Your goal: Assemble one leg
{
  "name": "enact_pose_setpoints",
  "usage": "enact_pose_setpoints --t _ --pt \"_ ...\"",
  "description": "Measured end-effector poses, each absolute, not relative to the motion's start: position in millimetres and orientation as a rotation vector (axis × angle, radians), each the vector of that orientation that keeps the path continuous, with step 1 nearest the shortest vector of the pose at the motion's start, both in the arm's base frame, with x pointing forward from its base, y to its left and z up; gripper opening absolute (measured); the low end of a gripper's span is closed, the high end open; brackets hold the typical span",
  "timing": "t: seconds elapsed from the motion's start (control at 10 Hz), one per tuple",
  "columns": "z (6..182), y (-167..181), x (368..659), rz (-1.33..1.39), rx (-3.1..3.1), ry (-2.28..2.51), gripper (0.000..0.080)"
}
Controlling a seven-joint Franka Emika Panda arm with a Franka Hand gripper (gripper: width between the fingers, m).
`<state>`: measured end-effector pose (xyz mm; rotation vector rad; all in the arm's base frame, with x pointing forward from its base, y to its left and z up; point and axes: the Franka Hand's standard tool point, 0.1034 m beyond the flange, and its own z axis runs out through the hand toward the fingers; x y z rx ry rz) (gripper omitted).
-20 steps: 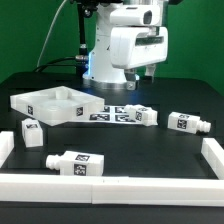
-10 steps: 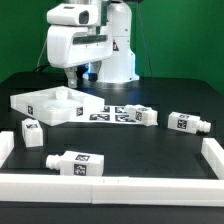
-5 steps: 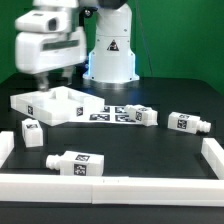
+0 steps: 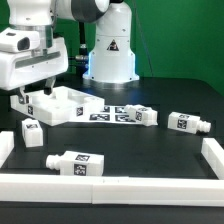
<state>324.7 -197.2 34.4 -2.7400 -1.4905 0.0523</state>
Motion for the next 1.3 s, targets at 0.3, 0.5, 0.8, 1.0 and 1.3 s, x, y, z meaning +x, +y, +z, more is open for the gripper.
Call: enact_pose_setpoints --t 0.3,0.5,0.8,1.0,1.3 --pt "13.1 -209 339 0.068 -2.741 -1.476 0.0649" --pt "11.8 -210 339 0.071 -2.739 -1.474 0.0622" --pt "11.1 -209 338 0.073 -2.738 -1.473 0.0251" --pt "12.4 -209 338 0.074 -2.749 -1.449 0.0113" --pt "60.3 -195 363 0.072 -2.894 -1.151 0.0053"
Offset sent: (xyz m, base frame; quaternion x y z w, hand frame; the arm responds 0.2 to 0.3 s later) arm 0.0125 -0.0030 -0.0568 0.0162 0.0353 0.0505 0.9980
